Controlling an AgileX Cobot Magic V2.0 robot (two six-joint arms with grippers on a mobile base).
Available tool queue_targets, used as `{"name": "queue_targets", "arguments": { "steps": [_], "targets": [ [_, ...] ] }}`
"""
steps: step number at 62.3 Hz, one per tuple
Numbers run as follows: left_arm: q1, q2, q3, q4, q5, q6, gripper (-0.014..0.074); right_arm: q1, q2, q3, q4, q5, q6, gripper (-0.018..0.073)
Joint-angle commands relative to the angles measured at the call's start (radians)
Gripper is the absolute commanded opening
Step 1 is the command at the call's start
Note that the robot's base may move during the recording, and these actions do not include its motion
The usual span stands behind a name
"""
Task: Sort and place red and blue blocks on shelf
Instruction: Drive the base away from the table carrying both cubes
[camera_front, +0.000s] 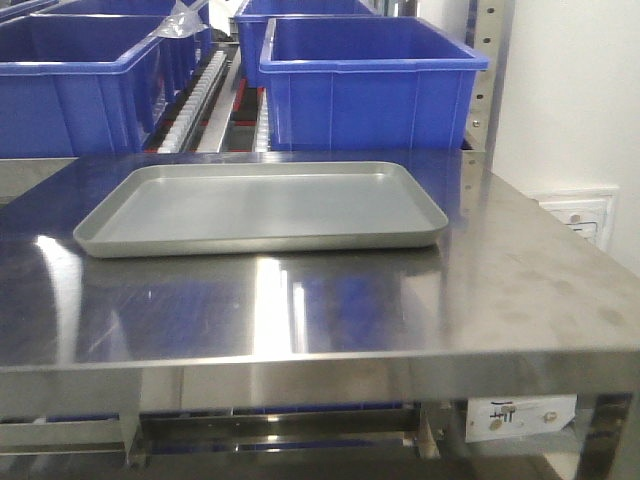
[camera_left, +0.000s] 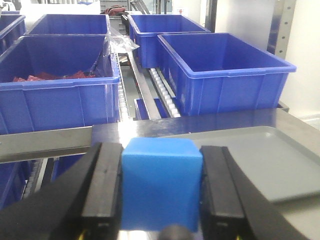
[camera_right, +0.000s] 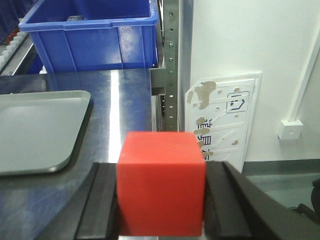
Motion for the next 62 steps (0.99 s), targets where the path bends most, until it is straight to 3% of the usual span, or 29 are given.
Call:
{"name": "queue_targets", "arguments": {
  "steps": [1,62],
  "targets": [
    [-0.001,0.004,-0.029,-0.003,-0.085,0.003,0.0123,-0.007,0.001,-0.028,-0.008,-0.085,-0.009,0.0052],
    [-0.001,0.004,-0.029,-0.003,-0.085,0.003,0.0123,-0.007,0.001,-0.028,-0.008,-0.085,-0.009,0.0052]
  ]
}}
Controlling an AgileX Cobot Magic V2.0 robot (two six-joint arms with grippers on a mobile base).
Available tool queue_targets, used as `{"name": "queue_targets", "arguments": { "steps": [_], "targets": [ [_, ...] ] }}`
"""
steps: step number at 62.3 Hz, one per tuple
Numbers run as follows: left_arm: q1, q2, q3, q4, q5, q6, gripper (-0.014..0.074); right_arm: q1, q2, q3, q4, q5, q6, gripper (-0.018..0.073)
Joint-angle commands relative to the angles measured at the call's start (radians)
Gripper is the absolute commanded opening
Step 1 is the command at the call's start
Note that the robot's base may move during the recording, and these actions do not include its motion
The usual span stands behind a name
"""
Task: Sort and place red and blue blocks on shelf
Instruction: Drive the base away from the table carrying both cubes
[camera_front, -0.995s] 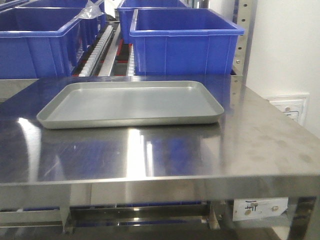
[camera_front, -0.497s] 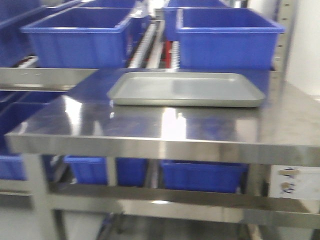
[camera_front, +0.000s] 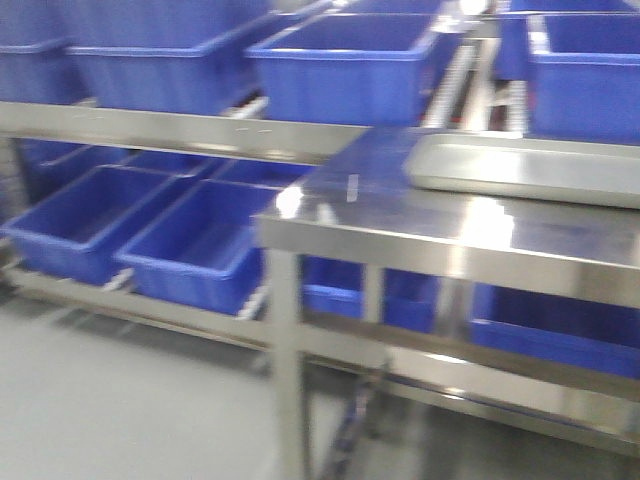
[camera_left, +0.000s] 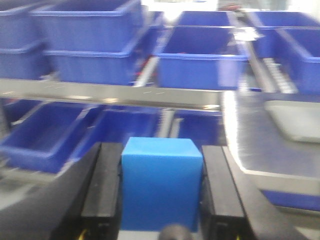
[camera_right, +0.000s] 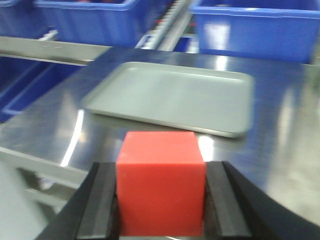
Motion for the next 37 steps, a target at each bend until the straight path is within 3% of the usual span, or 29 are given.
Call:
{"name": "queue_targets", "arguments": {
  "steps": [1,37],
  "targets": [
    [-0.001,0.004,-0.033,-0.003,-0.085,0.003,0.0123,-0.005,0.002,-0.028,-0.008,-0.085,-0.009,0.0052],
    [-0.001,0.004,-0.033,-0.003,-0.085,0.003,0.0123,-0.005,0.002,-0.028,-0.008,-0.085,-0.009,0.0052]
  ]
}}
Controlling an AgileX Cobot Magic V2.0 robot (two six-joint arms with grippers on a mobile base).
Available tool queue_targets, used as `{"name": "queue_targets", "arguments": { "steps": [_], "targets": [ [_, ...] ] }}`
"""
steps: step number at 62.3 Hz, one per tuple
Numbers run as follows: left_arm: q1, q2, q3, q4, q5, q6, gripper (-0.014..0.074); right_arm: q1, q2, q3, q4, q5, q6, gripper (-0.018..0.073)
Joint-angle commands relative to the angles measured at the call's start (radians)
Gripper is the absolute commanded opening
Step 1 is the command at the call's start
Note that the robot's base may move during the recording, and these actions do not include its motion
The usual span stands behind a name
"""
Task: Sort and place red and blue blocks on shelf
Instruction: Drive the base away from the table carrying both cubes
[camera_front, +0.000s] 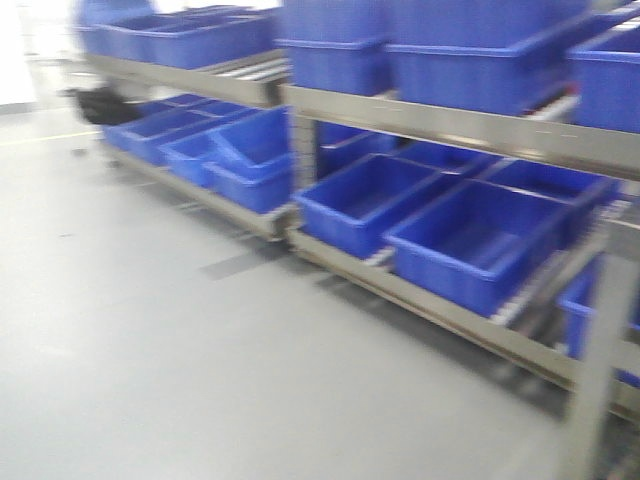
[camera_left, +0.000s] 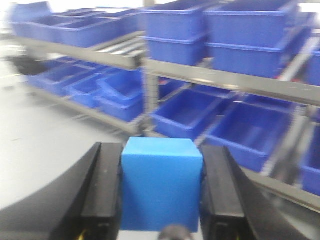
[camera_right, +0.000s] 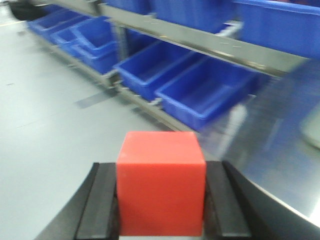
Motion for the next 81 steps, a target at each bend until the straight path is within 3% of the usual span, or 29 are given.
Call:
{"name": "queue_targets", "arguments": {
  "steps": [1,81],
  "targets": [
    [-0.001,0.004,-0.033,-0.003,-0.085,0.003,0.0123,-0.005,0.002,-0.028,-0.008,-0.085,-0.009,0.0052],
    [-0.001,0.004,-0.033,-0.003,-0.085,0.003,0.0123,-0.005,0.002,-0.028,-0.008,-0.085,-0.009,0.0052]
  ]
}}
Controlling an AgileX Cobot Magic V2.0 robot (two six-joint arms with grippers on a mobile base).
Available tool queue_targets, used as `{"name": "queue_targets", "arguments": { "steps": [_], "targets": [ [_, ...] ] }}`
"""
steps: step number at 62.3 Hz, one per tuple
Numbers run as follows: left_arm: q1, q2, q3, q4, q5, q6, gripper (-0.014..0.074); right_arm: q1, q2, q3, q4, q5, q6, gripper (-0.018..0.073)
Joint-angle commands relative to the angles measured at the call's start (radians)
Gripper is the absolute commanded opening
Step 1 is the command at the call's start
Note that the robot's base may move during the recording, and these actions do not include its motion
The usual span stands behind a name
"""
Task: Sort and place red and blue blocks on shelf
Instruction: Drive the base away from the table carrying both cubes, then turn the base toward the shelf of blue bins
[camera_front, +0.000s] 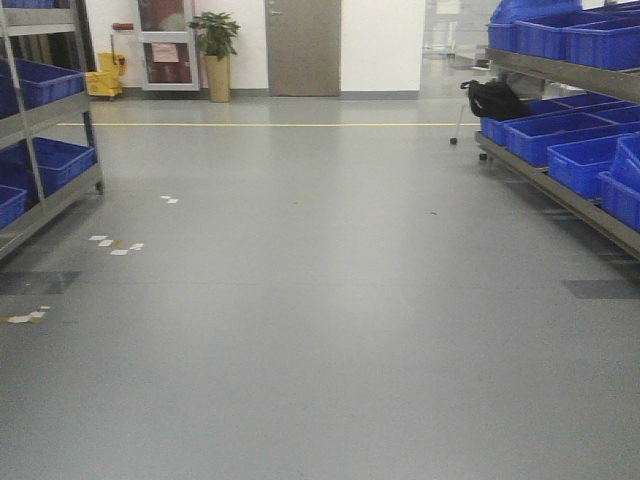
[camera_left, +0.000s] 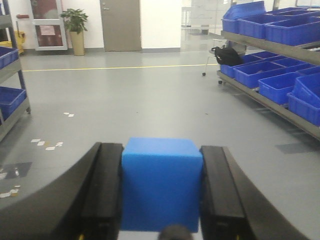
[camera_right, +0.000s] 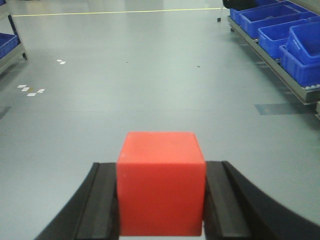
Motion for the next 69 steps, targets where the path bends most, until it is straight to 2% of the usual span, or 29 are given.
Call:
{"name": "queue_targets", "arguments": {
  "steps": [1,69],
  "targets": [
    [-0.001,0.006,-0.033,-0.003,-0.085,0.003,0.0123,-0.005,0.002,-0.028,-0.008,-0.085,-0.009,0.0052],
    [-0.001,0.006,-0.033,-0.003,-0.085,0.003,0.0123,-0.005,0.002,-0.028,-0.008,-0.085,-0.009,0.0052]
  ]
}}
